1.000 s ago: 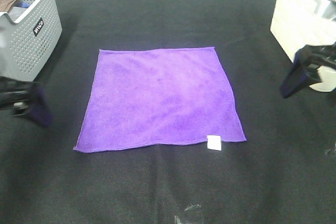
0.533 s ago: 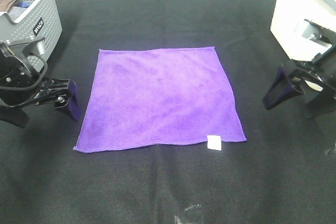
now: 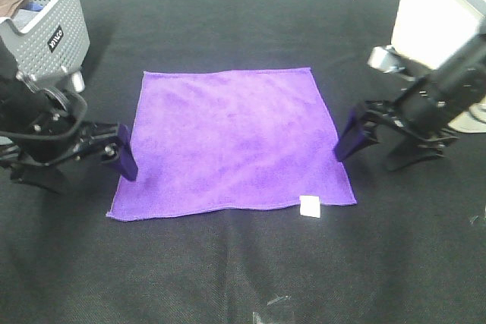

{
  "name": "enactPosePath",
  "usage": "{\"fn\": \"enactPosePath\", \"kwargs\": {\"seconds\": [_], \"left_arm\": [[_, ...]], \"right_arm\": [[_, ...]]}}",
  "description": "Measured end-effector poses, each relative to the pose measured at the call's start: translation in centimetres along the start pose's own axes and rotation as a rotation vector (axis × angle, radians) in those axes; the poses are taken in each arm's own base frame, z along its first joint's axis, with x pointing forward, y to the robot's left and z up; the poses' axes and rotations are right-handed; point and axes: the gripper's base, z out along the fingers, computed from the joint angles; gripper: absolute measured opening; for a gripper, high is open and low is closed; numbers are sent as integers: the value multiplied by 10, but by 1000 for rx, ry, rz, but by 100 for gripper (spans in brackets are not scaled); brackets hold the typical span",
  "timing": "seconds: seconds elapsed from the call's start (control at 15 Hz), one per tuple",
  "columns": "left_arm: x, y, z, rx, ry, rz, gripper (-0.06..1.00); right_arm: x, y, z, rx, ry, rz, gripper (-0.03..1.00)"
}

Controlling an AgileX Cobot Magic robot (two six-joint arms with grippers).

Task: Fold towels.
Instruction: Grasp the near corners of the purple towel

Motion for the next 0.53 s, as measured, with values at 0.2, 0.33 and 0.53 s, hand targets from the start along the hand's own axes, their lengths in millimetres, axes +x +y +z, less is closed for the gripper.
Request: {"fn": "enactPosePath", "kwargs": {"seconds": [0.2, 0.33, 0.53], "left_arm": [[2, 4, 14, -5, 31, -15, 99], [1, 4, 15, -5, 31, -11, 99], [1, 5, 17, -5, 37, -3, 99]], "right_arm": [[-6, -6, 18, 8, 36, 2, 93], [-7, -7, 19, 6, 42, 4, 93], [-8, -8, 21, 4, 51, 24, 93]]}}
